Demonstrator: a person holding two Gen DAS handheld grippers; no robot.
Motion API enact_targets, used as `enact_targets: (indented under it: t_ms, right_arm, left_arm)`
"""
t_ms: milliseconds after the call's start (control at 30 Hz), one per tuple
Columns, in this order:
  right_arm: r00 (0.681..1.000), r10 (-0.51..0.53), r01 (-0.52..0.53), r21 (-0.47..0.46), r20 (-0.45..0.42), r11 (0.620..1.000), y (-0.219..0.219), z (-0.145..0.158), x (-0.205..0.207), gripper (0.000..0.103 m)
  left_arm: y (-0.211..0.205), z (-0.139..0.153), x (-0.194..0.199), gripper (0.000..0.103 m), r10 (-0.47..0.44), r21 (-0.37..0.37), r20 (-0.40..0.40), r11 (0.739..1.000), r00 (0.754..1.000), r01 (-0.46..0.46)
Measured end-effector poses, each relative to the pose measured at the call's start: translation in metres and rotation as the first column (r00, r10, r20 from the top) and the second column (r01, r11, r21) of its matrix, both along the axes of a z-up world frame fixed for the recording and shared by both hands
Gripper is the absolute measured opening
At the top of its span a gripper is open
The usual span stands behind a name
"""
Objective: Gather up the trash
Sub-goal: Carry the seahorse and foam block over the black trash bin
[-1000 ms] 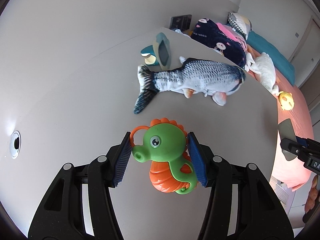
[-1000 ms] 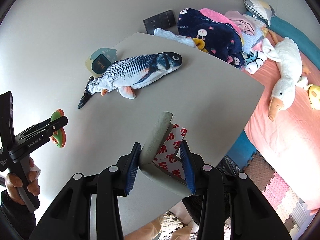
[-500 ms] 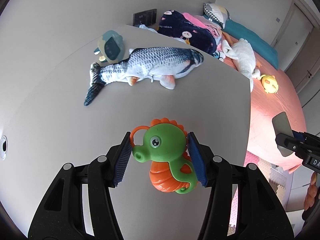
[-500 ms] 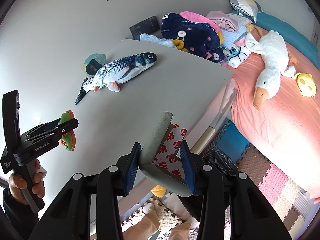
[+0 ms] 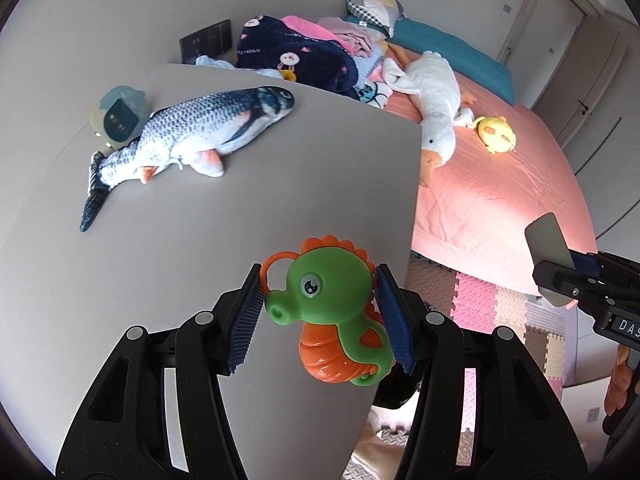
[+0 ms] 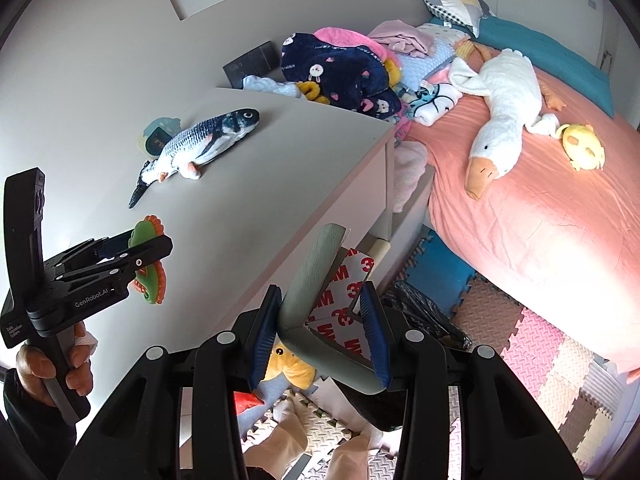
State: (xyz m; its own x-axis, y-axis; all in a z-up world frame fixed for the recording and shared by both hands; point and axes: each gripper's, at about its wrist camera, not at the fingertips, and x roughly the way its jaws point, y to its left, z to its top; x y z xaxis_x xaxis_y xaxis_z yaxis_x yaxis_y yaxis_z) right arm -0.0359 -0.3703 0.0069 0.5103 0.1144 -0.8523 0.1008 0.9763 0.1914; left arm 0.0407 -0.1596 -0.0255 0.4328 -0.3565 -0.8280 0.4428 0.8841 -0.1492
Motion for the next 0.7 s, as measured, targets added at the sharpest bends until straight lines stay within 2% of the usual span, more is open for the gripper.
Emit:
enact_targets:
  t_ms: [333,700]
  right_arm:
    - [0.997,-0.077,0.077,0.005,0.002,0.997,-0.036,0.001,-0.025,0.043]
    - [0.986,-0.166,0.166,0.006,0.002,0.986,-0.071,0.000,-0.053,0.043]
  left_arm:
    - [-0.056,0.000,-0.015,0.055,-0.132,0.009,-0.004,0.991,0.991,0.132]
    - [-0.111,-0.002,-0.034,0.055,-0.270,0.019,-0.008,0.963,0.963,0.270]
